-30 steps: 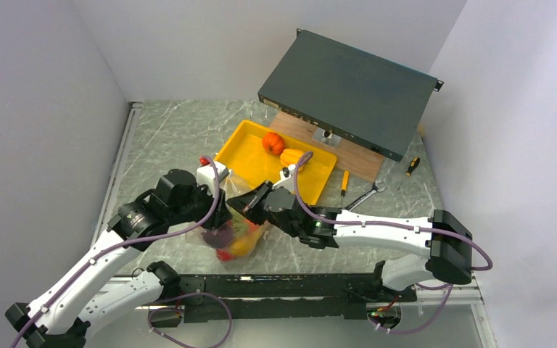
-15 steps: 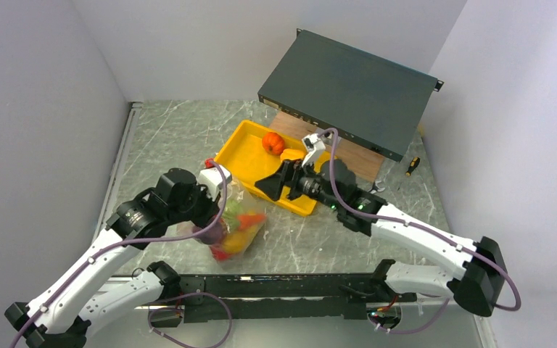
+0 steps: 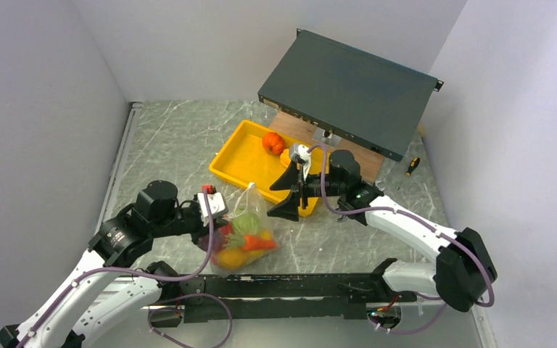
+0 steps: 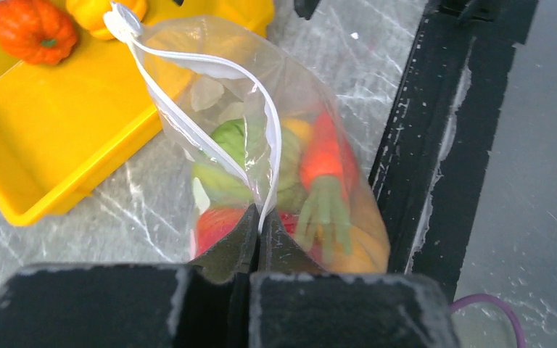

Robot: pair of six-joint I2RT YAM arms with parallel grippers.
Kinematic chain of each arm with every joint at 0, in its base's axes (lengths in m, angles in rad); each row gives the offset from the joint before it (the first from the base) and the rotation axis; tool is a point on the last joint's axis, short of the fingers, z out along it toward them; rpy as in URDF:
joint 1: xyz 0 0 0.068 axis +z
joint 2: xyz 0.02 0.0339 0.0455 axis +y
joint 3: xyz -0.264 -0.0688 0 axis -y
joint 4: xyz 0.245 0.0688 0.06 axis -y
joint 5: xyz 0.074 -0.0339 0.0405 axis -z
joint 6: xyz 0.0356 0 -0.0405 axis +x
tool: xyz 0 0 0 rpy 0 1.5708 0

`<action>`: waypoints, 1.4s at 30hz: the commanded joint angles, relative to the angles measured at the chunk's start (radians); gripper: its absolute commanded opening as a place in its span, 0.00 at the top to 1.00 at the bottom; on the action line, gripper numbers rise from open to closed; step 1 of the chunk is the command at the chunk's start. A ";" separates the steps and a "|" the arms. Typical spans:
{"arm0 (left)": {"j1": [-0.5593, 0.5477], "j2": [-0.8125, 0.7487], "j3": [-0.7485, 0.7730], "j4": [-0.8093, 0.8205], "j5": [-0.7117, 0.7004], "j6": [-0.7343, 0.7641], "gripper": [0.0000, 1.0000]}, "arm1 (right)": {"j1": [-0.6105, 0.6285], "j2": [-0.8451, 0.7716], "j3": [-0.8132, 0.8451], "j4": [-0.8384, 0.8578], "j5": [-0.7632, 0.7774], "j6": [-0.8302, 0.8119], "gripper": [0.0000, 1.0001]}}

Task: Place the food in the zip-top bag and seal the zipper
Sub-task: Zip the zipper food storage bag at the center of the board.

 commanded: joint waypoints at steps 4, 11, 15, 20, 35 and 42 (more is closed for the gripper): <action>-0.002 0.001 0.008 0.066 0.164 0.054 1.00 | -0.048 0.079 -0.021 0.302 -0.369 0.057 0.05; -0.001 0.063 0.007 0.072 0.189 0.076 1.00 | -0.047 0.166 0.013 0.332 -0.365 0.121 0.09; -0.001 0.073 0.015 0.092 0.183 0.088 1.00 | -0.043 0.206 0.037 0.354 -0.369 0.176 0.17; -0.002 0.089 0.013 0.094 0.178 0.109 1.00 | -0.024 0.230 0.011 0.453 -0.365 0.215 0.38; -0.003 0.097 0.134 0.125 -0.047 -0.261 0.17 | -0.012 0.144 -0.067 0.472 -0.195 0.211 1.00; -0.114 0.249 0.216 0.218 -0.187 -0.355 0.10 | -0.012 0.041 -0.024 0.245 -0.074 0.163 1.00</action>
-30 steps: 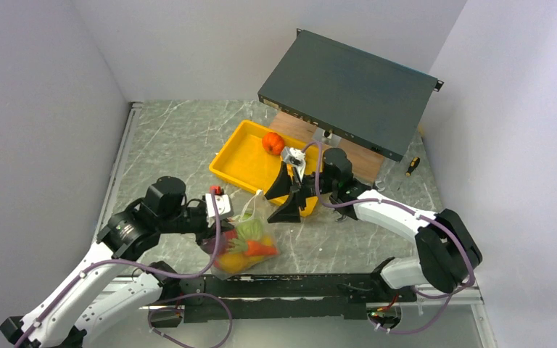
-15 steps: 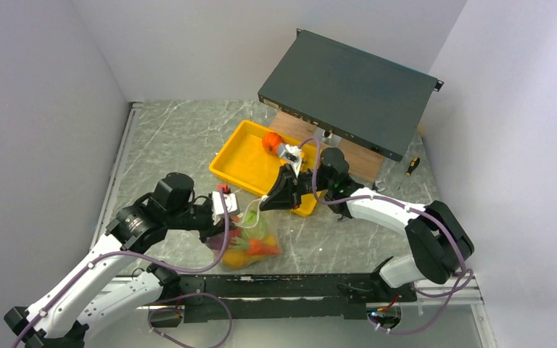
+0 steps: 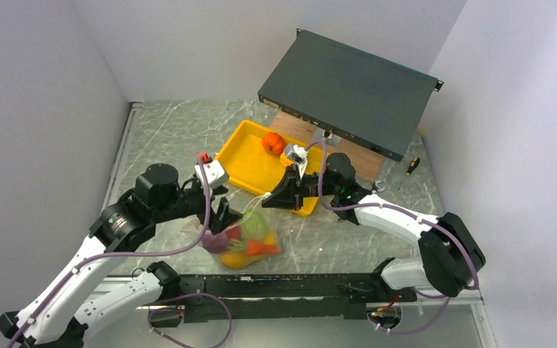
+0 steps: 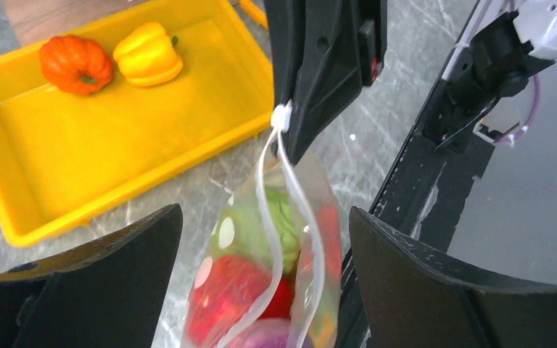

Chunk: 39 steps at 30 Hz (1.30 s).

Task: Place the food in the zip-top bag and seal the zipper
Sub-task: Zip the zipper food storage bag at the center of the board.

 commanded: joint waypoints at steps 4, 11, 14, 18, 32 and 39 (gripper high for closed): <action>-0.198 0.207 0.106 0.100 -0.122 0.038 0.07 | 0.005 -0.140 0.025 -0.102 0.047 -0.031 1.00; -0.205 0.273 0.100 0.094 -0.093 0.089 0.22 | 0.004 -0.229 -0.014 -0.078 0.002 -0.065 1.00; -0.205 0.264 0.088 0.083 -0.076 0.096 0.40 | 0.005 -0.223 -0.021 -0.068 -0.020 -0.065 1.00; -0.206 0.228 0.061 0.069 -0.078 0.090 0.62 | 0.004 -0.223 -0.031 -0.050 -0.040 -0.065 1.00; -0.206 0.183 -0.008 0.103 -0.079 0.071 1.00 | 0.025 -0.198 -0.049 0.034 -0.092 -0.030 0.67; -0.206 0.116 -0.040 0.149 -0.079 0.052 1.00 | 0.036 -0.190 -0.051 0.017 -0.064 -0.045 0.64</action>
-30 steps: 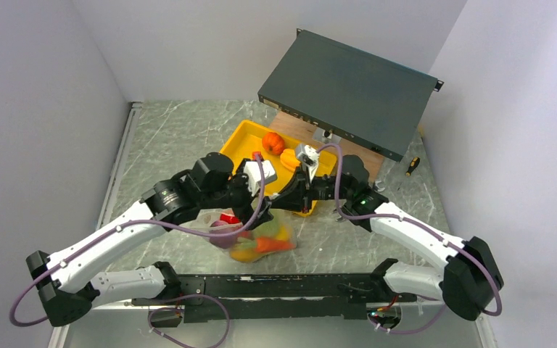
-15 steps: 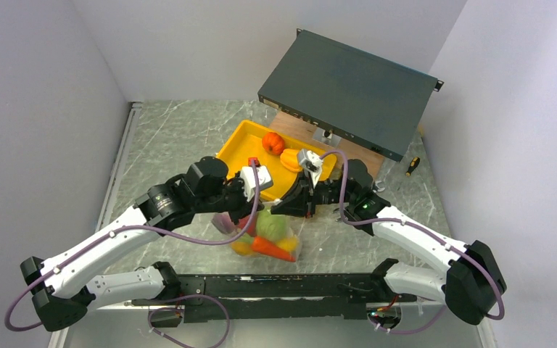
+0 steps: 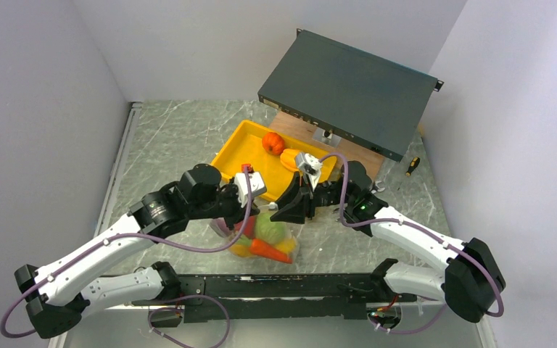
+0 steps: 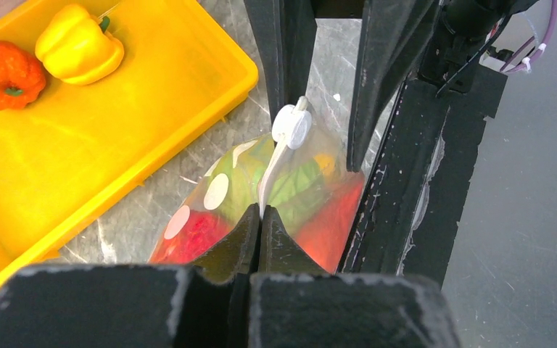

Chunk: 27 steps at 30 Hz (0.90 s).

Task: Place the food in the zip-top bag and seal the zipper
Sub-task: Zip the zipper food storage bag at the center of the board.

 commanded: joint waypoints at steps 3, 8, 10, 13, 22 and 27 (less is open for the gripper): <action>0.001 -0.063 -0.017 0.082 0.017 -0.032 1.00 | 0.011 0.017 0.010 0.071 0.013 -0.013 0.74; 0.001 -0.064 -0.014 0.108 0.060 -0.044 1.00 | 0.033 0.047 0.003 0.127 0.014 0.017 0.71; 0.001 -0.057 -0.014 0.108 0.079 -0.044 1.00 | 0.040 0.051 0.008 0.124 0.019 0.011 0.85; 0.001 -0.041 -0.002 0.079 0.079 -0.054 0.88 | 0.043 0.045 0.001 0.124 0.043 0.003 1.00; 0.001 -0.008 0.118 0.098 0.092 -0.124 0.27 | 0.062 0.019 -0.021 0.131 0.064 -0.011 1.00; 0.001 0.037 0.148 0.085 0.115 -0.061 0.31 | 0.064 0.005 -0.027 0.139 0.069 -0.014 1.00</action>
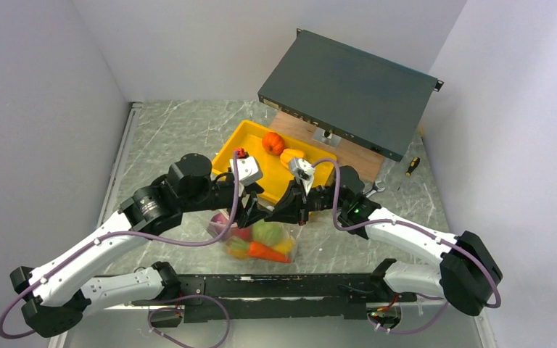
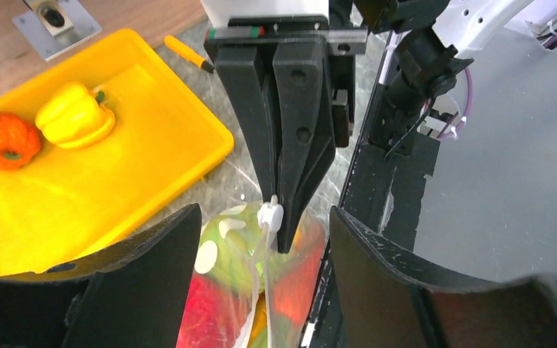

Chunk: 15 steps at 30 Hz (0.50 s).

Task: Place the food in the zip-top bag and seal the zipper
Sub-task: Zip the zipper food storage bag at the center of the board.

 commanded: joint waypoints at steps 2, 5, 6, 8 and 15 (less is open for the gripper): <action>0.000 0.037 0.046 0.030 0.062 0.060 0.33 | 0.005 -0.046 -0.002 0.064 0.017 -0.028 1.00; 0.000 0.041 0.032 0.037 0.078 0.070 0.35 | 0.005 -0.046 -0.003 0.058 0.018 -0.031 1.00; 0.000 0.043 0.029 0.038 0.080 0.067 0.36 | 0.005 -0.047 -0.003 0.061 0.017 -0.030 1.00; 0.001 0.044 0.019 0.036 0.091 0.070 0.35 | 0.004 -0.046 -0.003 0.066 0.016 -0.026 1.00; 0.000 0.046 -0.009 0.054 0.089 0.060 0.44 | 0.011 -0.043 -0.001 0.074 0.010 -0.020 1.00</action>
